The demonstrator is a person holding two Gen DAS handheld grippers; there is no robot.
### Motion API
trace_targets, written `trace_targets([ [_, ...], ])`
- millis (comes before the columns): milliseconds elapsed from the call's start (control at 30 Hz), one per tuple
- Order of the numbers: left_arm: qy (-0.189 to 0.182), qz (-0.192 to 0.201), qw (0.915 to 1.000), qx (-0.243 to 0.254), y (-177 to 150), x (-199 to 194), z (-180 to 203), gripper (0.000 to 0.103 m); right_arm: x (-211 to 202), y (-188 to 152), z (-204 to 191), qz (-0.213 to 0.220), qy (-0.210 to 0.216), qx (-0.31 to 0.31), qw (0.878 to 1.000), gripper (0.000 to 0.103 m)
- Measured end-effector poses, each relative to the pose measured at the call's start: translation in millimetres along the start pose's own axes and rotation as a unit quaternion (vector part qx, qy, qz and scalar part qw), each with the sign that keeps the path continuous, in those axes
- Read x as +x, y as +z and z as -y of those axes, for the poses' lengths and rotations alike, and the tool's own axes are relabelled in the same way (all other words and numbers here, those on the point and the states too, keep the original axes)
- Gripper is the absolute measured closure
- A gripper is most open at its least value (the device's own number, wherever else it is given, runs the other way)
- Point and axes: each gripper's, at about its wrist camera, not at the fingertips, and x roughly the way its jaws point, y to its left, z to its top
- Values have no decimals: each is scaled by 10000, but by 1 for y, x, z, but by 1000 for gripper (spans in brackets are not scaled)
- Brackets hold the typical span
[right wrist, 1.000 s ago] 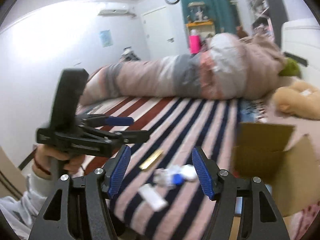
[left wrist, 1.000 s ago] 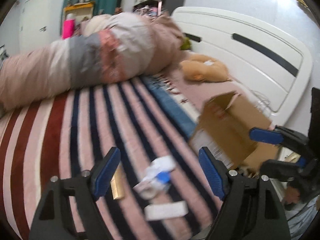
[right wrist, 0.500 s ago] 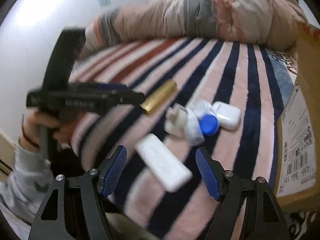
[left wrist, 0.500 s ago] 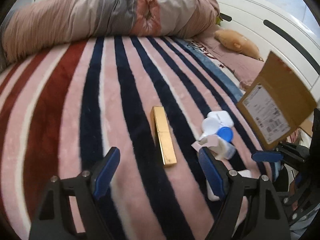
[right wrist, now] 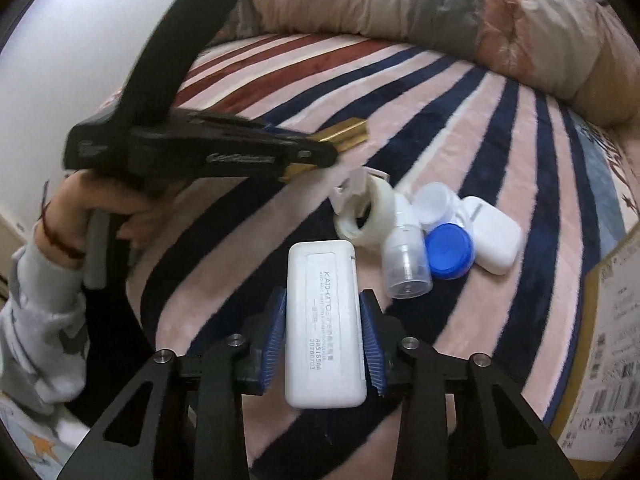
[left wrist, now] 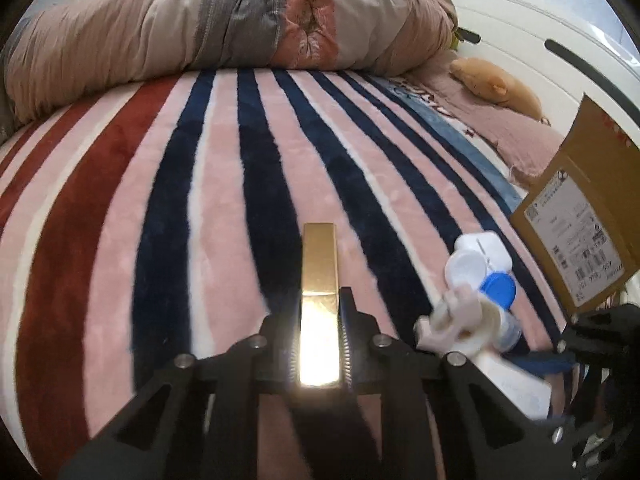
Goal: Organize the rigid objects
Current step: 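Grasp the gold lipstick tube with the left gripper while the right grasps the white rectangular box, then lower the lipstick with the left gripper while the right lowers the white box into the cardboard box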
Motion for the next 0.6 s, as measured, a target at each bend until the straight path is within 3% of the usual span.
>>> trace_targets([
  [200, 104, -266, 9995, 134, -16, -20, 2, 88, -8, -6, -1, -53, -144, 163, 9998, 71],
  [600, 462, -96, 9989, 33, -18, -15, 11, 88, -16, 0, -6, 170, -224, 254, 9993, 72],
])
